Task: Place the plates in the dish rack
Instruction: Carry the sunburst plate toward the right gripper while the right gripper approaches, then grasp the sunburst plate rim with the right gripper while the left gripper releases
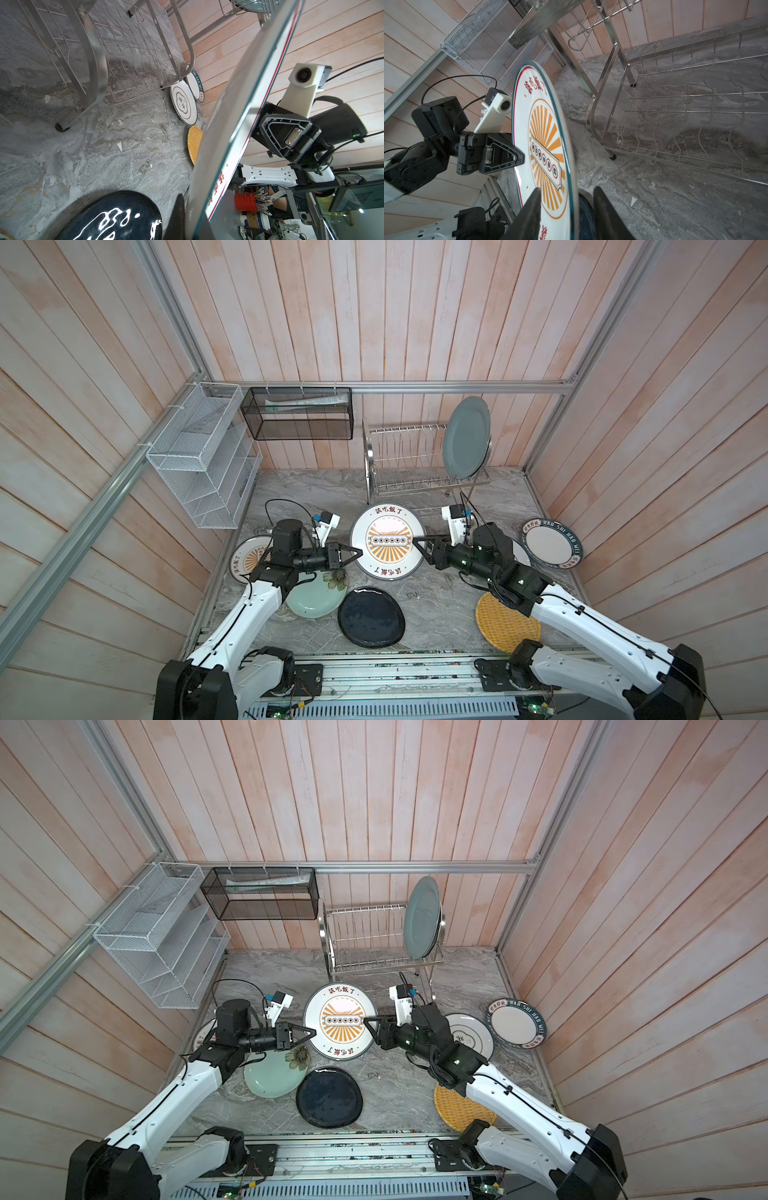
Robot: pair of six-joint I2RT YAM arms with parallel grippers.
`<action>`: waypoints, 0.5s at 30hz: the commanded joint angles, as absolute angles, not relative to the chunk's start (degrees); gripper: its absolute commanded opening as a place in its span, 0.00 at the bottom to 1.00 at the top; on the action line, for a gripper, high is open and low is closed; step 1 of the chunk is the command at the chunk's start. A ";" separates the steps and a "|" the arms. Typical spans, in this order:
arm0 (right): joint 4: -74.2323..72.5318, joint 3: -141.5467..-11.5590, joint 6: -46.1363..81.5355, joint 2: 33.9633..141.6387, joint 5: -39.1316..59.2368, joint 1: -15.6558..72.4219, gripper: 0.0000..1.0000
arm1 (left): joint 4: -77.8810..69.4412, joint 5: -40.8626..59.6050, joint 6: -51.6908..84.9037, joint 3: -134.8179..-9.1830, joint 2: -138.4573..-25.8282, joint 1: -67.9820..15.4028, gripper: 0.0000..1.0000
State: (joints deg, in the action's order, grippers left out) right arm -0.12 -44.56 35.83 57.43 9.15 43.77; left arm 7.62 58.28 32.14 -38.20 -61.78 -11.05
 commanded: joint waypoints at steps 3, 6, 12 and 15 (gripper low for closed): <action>-0.62 -44.86 35.43 57.96 9.69 43.59 0.36 | 5.00 60.38 31.53 -37.88 -60.71 -10.94 0.00; -0.18 -45.26 35.24 58.36 9.55 43.59 0.32 | 5.27 60.29 31.36 -37.95 -60.64 -10.96 0.00; -0.53 -45.35 35.51 59.28 10.46 43.59 0.26 | 5.18 60.43 31.32 -37.84 -60.47 -10.96 0.00; -1.11 -45.35 35.85 59.41 10.89 43.59 0.23 | 5.19 60.33 31.30 -37.80 -60.47 -10.96 0.00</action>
State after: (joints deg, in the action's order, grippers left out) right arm -0.08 -44.56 35.79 59.00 9.61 43.77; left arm 7.64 58.28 32.12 -38.13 -61.76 -11.05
